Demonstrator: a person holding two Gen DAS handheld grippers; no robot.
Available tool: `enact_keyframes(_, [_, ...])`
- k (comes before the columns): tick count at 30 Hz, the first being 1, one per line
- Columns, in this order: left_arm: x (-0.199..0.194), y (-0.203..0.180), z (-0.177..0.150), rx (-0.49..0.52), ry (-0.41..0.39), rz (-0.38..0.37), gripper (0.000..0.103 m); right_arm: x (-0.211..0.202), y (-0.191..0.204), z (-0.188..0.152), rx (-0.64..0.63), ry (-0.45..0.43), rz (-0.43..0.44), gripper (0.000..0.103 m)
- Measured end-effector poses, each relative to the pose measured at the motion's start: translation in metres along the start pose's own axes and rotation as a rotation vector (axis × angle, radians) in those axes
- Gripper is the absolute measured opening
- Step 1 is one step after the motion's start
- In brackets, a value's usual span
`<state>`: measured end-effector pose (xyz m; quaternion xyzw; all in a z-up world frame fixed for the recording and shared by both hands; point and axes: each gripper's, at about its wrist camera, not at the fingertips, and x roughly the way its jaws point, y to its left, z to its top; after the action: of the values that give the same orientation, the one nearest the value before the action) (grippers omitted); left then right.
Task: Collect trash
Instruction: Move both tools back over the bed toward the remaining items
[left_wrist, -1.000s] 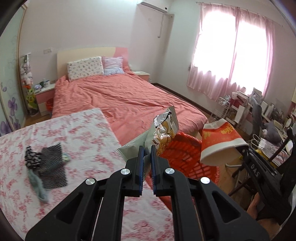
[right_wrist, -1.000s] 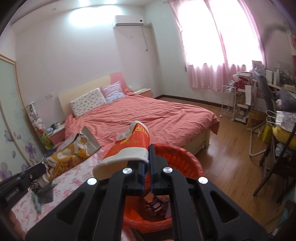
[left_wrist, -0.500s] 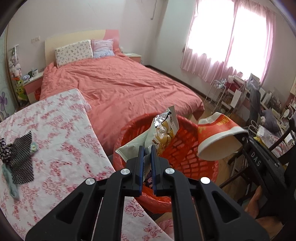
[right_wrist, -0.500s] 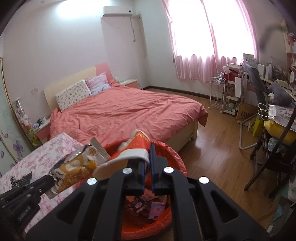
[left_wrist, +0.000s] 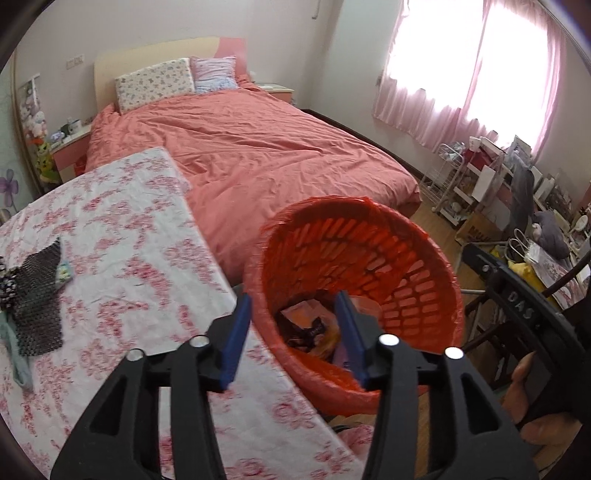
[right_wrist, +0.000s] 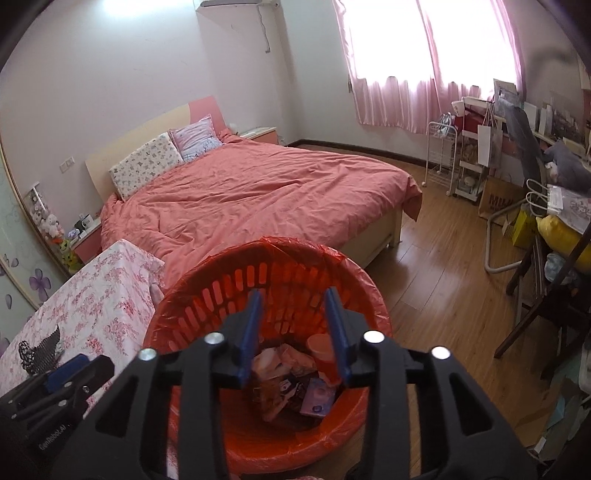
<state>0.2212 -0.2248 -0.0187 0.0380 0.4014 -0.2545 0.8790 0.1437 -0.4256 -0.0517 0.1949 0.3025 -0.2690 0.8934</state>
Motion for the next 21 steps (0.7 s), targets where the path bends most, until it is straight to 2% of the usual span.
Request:
enact_keyframes(2, [-0.002,0.007,-0.001,-0.003,-0.007,0.027,0.063,-0.005,0.002,0.0,-0.01,-0.01,-0.001,0.048])
enact_keyframes(4, [-0.008,0.017,-0.004,-0.006,-0.012,0.052,0.067,-0.009,0.006,-0.002,-0.022,-0.021,-0.002,0.059])
enact_keyframes(7, [-0.018,0.037,-0.011,-0.007,-0.034,0.109,0.074,-0.016,0.015,-0.006,-0.051,-0.036,0.0,0.067])
enact_keyframes(12, [-0.033,0.079,-0.022,-0.034,-0.045,0.187,0.077,-0.025,0.037,-0.015,-0.108,-0.047,0.019,0.071])
enact_keyframes(21, [-0.067,0.184,-0.044,-0.178,-0.082,0.357,0.077,-0.031,0.095,-0.046,-0.198,-0.004,0.128,0.072])
